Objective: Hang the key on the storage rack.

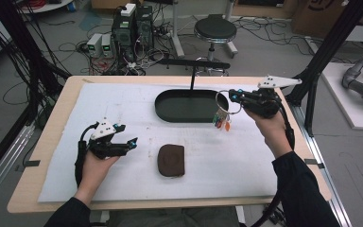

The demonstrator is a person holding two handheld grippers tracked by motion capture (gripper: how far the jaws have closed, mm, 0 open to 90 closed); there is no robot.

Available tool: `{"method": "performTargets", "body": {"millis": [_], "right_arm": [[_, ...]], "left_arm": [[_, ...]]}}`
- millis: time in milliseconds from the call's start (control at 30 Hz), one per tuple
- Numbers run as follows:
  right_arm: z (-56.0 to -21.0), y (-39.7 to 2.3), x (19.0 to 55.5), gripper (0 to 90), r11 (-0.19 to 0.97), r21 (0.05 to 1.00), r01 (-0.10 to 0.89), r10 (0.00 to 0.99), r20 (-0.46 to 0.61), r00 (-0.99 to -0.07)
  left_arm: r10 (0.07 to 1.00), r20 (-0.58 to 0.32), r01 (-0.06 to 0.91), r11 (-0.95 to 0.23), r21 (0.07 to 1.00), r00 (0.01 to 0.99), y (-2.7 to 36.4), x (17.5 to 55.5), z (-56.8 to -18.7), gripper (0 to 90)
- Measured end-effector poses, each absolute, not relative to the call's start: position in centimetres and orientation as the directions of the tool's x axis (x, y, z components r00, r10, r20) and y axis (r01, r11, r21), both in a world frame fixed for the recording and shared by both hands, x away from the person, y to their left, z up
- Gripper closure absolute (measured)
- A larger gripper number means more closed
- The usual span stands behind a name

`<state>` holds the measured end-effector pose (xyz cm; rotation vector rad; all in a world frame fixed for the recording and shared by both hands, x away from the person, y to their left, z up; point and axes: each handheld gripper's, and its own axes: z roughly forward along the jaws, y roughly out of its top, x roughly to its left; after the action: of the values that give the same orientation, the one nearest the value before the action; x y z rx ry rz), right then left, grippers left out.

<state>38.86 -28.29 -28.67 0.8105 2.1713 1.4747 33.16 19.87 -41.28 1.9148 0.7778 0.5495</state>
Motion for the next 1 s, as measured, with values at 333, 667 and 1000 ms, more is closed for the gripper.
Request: {"method": "performTargets", "body": {"millis": [333, 667, 1000], "right_arm": [[-27.5, -28.0, 41.5, 88.0, 0.274, 0.933, 0.232, 0.676, -0.015, -0.737], [-27.4, -26.4, 44.2, 88.0, 0.301, 0.925, 0.234, 0.687, -0.04, -0.726], [-28.2, -26.2, 47.5, 88.0, 0.291, 0.914, 0.282, 0.743, -0.03, -0.669]], "left_arm": [[0.724, 0.045, 0.286, -0.328, 0.9, 0.688, 20.4, 33.2, -41.4, 30.0], [0.72, 0.045, 0.281, -0.326, 0.903, 0.692, 20.5, 33.1, -41.3, 30.0], [0.728, 0.042, 0.288, -0.323, 0.901, 0.684, 21.2, 32.8, -41.5, 30.0]]}}
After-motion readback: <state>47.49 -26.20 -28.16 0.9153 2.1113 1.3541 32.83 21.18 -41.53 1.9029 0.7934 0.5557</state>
